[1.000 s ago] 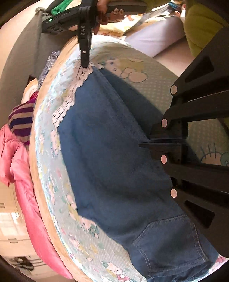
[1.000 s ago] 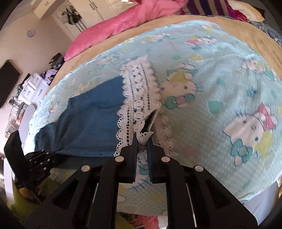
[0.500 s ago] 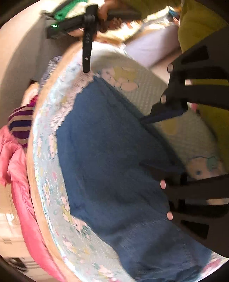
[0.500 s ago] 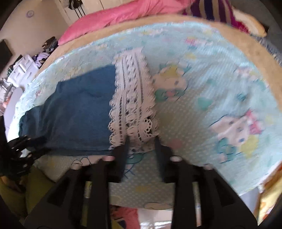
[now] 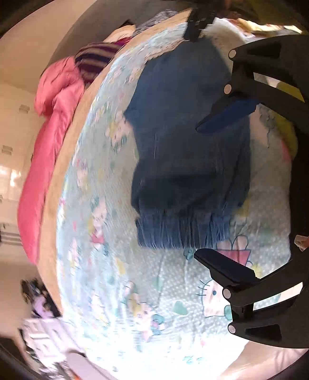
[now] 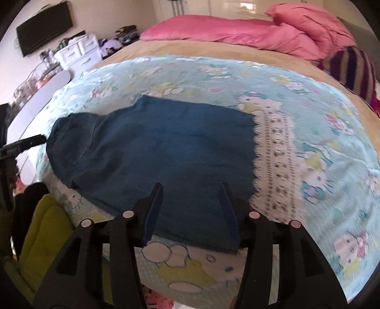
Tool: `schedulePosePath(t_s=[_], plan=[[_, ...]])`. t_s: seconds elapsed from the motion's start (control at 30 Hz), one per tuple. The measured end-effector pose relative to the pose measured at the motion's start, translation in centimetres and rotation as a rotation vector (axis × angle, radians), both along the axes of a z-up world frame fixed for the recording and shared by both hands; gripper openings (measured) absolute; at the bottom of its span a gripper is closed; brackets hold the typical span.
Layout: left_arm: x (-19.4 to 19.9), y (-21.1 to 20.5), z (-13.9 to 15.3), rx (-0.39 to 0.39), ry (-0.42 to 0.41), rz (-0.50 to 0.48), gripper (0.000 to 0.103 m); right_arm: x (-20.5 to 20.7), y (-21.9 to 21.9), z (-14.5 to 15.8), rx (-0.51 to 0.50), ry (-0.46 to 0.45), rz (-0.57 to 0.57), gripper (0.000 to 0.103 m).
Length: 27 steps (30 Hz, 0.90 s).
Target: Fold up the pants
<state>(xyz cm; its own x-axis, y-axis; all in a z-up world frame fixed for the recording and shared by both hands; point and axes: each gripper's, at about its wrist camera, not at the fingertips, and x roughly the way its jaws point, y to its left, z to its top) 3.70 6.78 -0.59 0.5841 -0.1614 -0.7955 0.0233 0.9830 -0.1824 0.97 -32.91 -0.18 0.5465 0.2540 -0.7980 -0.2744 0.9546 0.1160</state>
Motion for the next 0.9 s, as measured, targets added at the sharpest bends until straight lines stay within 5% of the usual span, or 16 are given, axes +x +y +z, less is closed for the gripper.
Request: schedulePosePath(t_s=[0.1, 0.13, 0.17, 0.43, 0.6, 0.73, 0.77, 0.9], plan=[[1.5, 0.1, -1.7, -0.017, 0.034, 0.047, 0.094, 0.5, 0.3, -1.1, -0.012, 0.038, 0.011, 0.048], [1.9, -0.1, -2.1, -0.022, 0.03, 0.054, 0.072, 0.4, 0.3, -1.6, -0.018, 0.054, 0.012, 0.048], [1.9, 0.4, -2.2, -0.03, 0.028, 0.058, 0.037, 0.3, 0.2, -2.0, -0.019, 0.068, 0.013, 0.048], [2.6, 3.0, -2.6, -0.052, 0.03, 0.11, 0.044, -0.6, -0.6, -3.3, -0.035, 0.115, 0.002, 0.048], [0.7, 1.5, 1.8, 0.009, -0.106, 0.123, 0.06, -0.7, -0.4, -1.6, 0.004, 0.072, 0.015, 0.05], [0.3, -2.3, 4.0, -0.032, -0.163, -0.006, 0.066, 0.0, 0.5, -0.4, 0.049, 0.022, 0.048, 0.052], [0.8, -3.8, 3.9, -0.04, -0.153, -0.052, 0.077, 0.3, 0.9, -0.6, 0.056, 0.03, 0.06, 0.052], [2.8, -9.8, 0.9, 0.003, -0.075, -0.206, 0.075, 0.7, 1.5, -2.4, 0.057, 0.09, 0.077, 0.055]])
